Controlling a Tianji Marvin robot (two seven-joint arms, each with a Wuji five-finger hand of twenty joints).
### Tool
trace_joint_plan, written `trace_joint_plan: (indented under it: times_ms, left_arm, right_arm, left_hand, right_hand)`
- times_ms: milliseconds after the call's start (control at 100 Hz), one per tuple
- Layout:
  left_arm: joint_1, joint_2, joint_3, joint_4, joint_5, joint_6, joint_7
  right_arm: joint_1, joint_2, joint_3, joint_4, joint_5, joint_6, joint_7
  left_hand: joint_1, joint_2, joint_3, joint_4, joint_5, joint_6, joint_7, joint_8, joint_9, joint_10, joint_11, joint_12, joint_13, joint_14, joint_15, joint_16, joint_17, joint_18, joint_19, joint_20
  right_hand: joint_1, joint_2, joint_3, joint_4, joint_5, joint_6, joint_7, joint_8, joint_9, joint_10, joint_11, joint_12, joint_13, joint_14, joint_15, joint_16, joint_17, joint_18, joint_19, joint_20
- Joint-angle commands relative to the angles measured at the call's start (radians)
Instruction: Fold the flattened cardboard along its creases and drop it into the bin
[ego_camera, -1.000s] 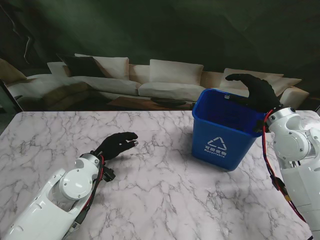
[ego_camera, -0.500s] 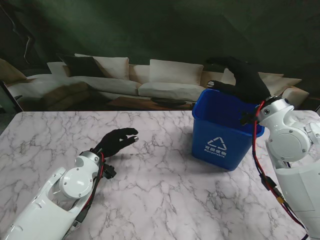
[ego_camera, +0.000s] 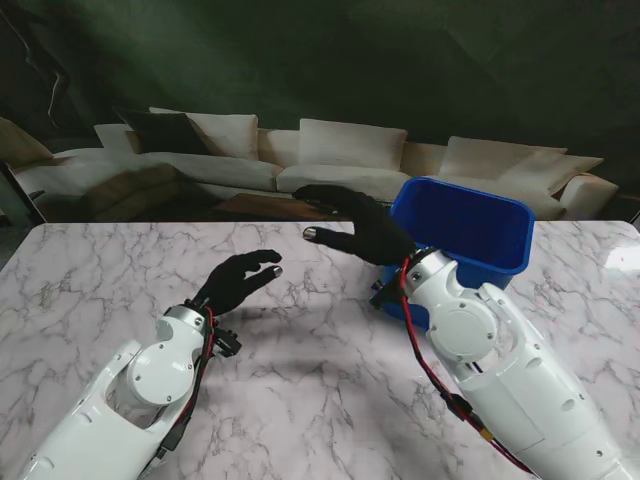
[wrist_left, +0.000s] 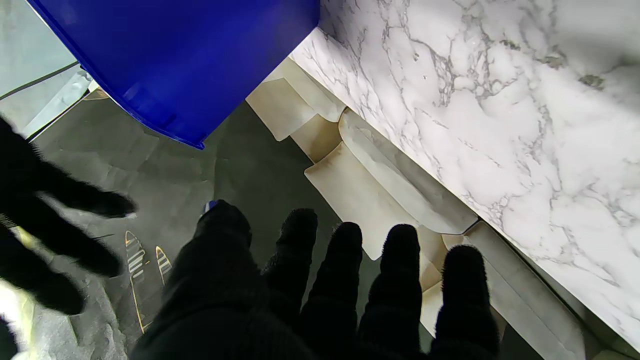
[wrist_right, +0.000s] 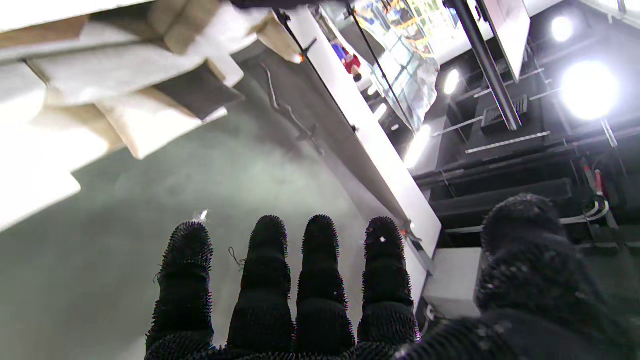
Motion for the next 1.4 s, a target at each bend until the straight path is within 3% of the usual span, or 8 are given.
trace_joint_plan:
  times_ms: [0, 270, 480, 590, 910, 1390]
  left_arm:
    - [0.014, -0.007, 0.007, -0.005, -0.007, -0.008, -0.003]
    - [0.019, -0.013, 0.024, 0.018, -0.03, 0.015, 0.008]
    - [-0.002, -0.02, 0.046, 0.06, -0.073, 0.063, -0.001]
    - [-0.011, -0.029, 0.058, 0.08, -0.107, 0.084, 0.01]
    - [-0.02, -0.028, 0.068, 0.104, -0.118, 0.093, -0.001]
    - [-0.025, -0.016, 0.057, 0.117, -0.081, 0.056, -0.028]
  right_arm:
    - [-0.005, -0.019, -0.031, 0.044, -0.008, 0.01, -0.002]
    - [-0.012, -0.058, -0.146, 0.187, 0.059, 0.078, -0.081]
    - [-0.035, -0.074, -0.164, 0.271, 0.085, 0.122, -0.117]
    - [-0.053, -0.074, -0.158, 0.297, 0.084, 0.139, -0.122]
    - [-0.114, -0.055, -0.085, 0.285, 0.052, 0.141, -0.108]
    - [-0.151, -0.045, -0.032, 0.259, 0.042, 0.092, -0.105]
  left_hand:
    - [-0.001, 0.048, 0.0, 0.019, 0.023, -0.001, 0.011, 0.013, -0.008, -0.004, 0.012, 0.007, -0.007, -0.017, -0.011, -0.007, -0.007, -0.012, -0.005, 0.023]
    - [-0.001, 0.051, 0.0, 0.019, 0.025, -0.001, 0.014, 0.016, 0.001, -0.007, 0.02, 0.016, 0.0, -0.02, -0.005, -0.003, -0.007, -0.01, 0.005, 0.033]
    - [0.001, 0.051, 0.0, 0.018, 0.027, -0.002, 0.015, 0.017, 0.007, -0.013, 0.027, 0.02, 0.009, -0.023, -0.003, -0.001, -0.008, -0.01, 0.007, 0.036]
    - [0.01, 0.049, 0.001, 0.017, 0.035, -0.013, 0.023, 0.022, 0.02, -0.039, 0.036, 0.024, 0.013, -0.035, -0.004, -0.001, -0.009, -0.013, 0.006, 0.037]
    - [0.001, 0.055, -0.003, 0.011, 0.031, -0.024, 0.02, 0.013, -0.015, -0.065, 0.016, -0.019, 0.015, -0.047, -0.033, -0.025, -0.011, -0.014, -0.016, 0.026]
    - [0.0, 0.07, -0.003, 0.012, 0.027, -0.012, 0.015, 0.009, -0.022, -0.052, 0.026, -0.034, 0.004, -0.038, -0.032, -0.03, -0.012, -0.014, -0.024, 0.023]
  right_hand:
    - [0.02, 0.042, -0.025, 0.018, -0.021, 0.016, -0.028, 0.001, -0.016, 0.006, -0.003, -0.001, 0.009, 0.002, 0.001, 0.001, -0.008, 0.008, 0.008, -0.011]
    - [0.033, 0.048, -0.044, 0.02, -0.034, 0.03, -0.035, 0.005, -0.038, 0.008, 0.005, 0.003, -0.014, 0.007, -0.004, -0.001, -0.025, 0.009, 0.001, -0.019]
    - [0.04, 0.053, -0.059, 0.021, -0.04, 0.03, -0.036, 0.009, -0.043, 0.001, 0.009, 0.004, -0.019, 0.004, -0.004, -0.001, -0.03, 0.006, -0.004, -0.024]
    - [0.039, 0.053, -0.068, 0.02, -0.043, 0.027, -0.035, 0.011, -0.047, -0.003, 0.01, 0.004, -0.021, 0.002, -0.005, -0.001, -0.037, 0.007, -0.009, -0.026]
    - [0.049, 0.056, -0.085, 0.021, -0.037, 0.023, -0.028, 0.014, -0.039, -0.013, 0.014, 0.004, -0.012, -0.004, -0.004, 0.0, -0.031, 0.009, -0.012, -0.028]
    - [0.061, 0.06, -0.105, 0.024, -0.022, 0.014, -0.019, 0.013, -0.025, -0.02, 0.012, 0.002, -0.001, -0.01, -0.003, 0.002, -0.027, 0.011, -0.013, -0.026]
